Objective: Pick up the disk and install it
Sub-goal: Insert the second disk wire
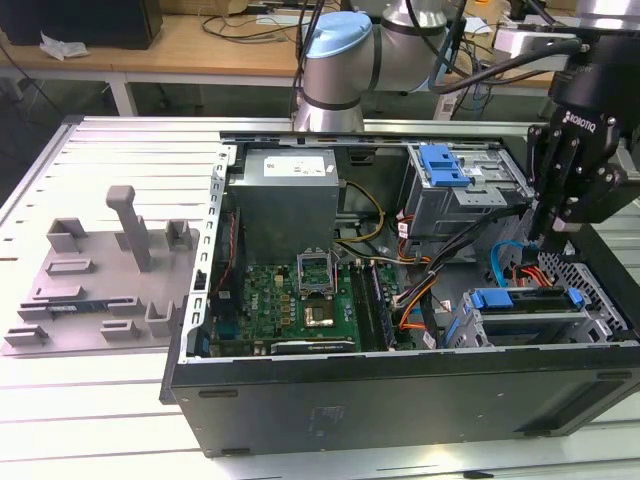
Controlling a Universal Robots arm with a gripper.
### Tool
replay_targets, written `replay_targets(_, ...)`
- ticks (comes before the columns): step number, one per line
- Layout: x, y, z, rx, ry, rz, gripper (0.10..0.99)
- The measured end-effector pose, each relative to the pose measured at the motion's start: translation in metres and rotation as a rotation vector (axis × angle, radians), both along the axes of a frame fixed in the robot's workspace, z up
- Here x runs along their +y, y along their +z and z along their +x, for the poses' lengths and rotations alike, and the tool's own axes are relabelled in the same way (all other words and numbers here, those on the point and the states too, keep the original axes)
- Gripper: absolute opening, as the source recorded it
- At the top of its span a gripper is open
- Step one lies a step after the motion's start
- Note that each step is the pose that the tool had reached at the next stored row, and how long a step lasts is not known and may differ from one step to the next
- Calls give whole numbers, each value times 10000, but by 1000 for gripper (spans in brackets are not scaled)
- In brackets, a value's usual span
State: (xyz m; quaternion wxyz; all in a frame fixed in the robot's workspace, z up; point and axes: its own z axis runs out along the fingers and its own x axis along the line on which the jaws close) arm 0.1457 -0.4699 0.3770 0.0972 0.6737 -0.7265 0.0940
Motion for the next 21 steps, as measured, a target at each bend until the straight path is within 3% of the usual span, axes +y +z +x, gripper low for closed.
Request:
replay_targets(1,0,-17,-3,0,0,-5,208)
replay_targets(21,19,-132,-10,3,-1,-15,208)
